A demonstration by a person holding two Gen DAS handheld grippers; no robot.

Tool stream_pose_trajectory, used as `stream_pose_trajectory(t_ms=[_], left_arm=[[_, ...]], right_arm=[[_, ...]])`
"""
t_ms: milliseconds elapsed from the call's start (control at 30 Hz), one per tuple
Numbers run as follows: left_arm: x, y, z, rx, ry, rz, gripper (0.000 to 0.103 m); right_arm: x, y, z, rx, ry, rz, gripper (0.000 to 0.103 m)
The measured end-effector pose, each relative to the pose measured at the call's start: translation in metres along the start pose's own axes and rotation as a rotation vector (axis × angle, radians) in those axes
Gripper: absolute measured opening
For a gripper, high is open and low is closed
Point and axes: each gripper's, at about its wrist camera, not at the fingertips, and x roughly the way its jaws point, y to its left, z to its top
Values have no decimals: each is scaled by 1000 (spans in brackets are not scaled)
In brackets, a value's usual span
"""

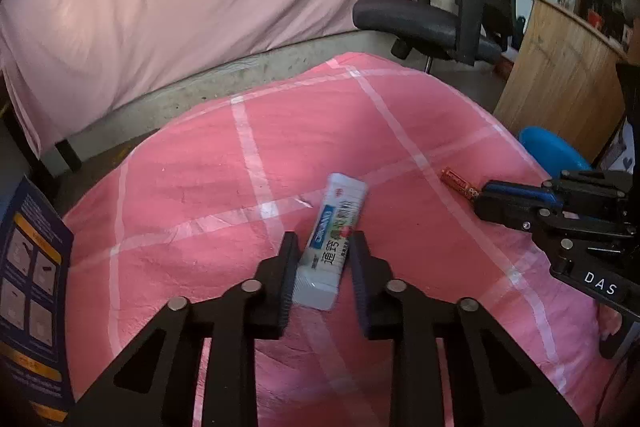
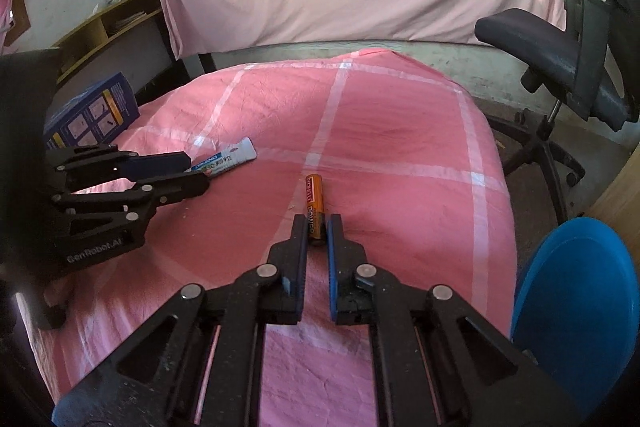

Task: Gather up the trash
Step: 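Grasp the white toothpaste tube with the left tool while the right grasps the orange battery, then carry the toothpaste tube and battery to the blue basin and release both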

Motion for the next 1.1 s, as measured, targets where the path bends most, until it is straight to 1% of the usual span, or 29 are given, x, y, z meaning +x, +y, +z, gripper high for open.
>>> stream_pose_trajectory(t_ms=[100,200,267,333,433,500,667,700,833,967,1100], left_arm=[[-4,-2,-4,-36,0,-8,17],[-11,-3,-7,-86,-32,7,16],[-19,-6,-10,-127,-71,7,16],[-29,-9,-10,-170,-127,13,16],[-40,-17,-7,-200,-204,25,16],[-52,-25,-4,-201,-266,35,16],[-79,-49,11,-162,-399,34,16],[-83,-56,13,-150,-420,33,16],[-99,-81,22,-98,-496,11,16],[-106,-106,30,-30,-533,-27,16],[-108,-134,41,38,-550,-68,17]], right_arm=[[-3,0,-1,-2,-15,2,35],[-9,-1,-3,5,-44,8,34],[-15,-3,-4,13,-75,12,34],[-23,-4,-5,24,-116,14,34],[-40,-7,-8,44,-204,14,34],[-56,-11,-11,66,-285,7,34],[-97,-24,-18,99,-470,-55,34],[-108,-28,-20,108,-516,-80,34],[-139,-41,-25,149,-645,-145,34],[-166,-52,-33,195,-742,-214,35],[-182,-67,-41,246,-785,-272,35]])
